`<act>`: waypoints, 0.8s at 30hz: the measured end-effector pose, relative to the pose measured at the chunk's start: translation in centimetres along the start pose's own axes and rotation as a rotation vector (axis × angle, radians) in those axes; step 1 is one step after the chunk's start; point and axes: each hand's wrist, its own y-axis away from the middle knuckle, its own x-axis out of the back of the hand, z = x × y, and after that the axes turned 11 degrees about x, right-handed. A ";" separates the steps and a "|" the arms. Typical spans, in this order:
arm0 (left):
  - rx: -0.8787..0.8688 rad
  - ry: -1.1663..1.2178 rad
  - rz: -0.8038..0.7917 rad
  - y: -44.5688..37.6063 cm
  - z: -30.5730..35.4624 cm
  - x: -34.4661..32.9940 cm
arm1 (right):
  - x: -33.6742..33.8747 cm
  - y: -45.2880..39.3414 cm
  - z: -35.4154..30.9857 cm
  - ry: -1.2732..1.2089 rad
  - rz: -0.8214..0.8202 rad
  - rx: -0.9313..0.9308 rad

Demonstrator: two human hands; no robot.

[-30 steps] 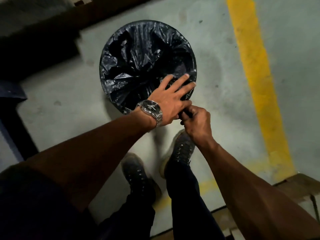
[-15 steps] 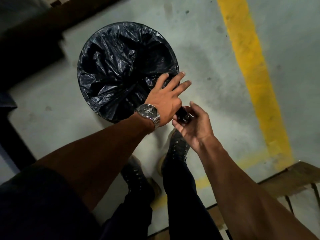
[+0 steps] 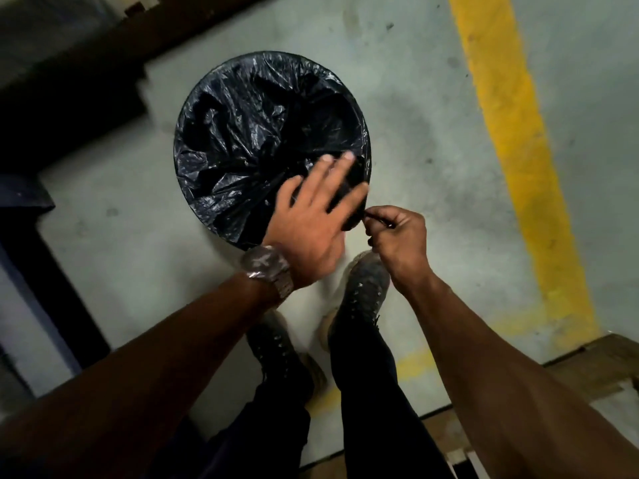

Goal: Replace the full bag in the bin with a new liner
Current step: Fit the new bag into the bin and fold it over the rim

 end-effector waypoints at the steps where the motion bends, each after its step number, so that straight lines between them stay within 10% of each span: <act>1: 0.112 0.044 0.024 0.8 -1.1 0.5 | -0.2 -0.2 0.2 0.030 0.009 0.031; 8: 1.086 0.442 0.121 3.6 -8.9 0.7 | -1.2 -1.4 -0.5 -0.070 0.215 -0.033; 12: 1.376 1.091 -0.044 4.4 -12.0 -0.9 | -3.5 -0.7 -2.3 -0.343 0.272 -0.257; 24: 1.167 1.107 -0.077 4.1 -11.4 -1.3 | -2.5 -2.5 -2.9 -0.458 0.117 -0.427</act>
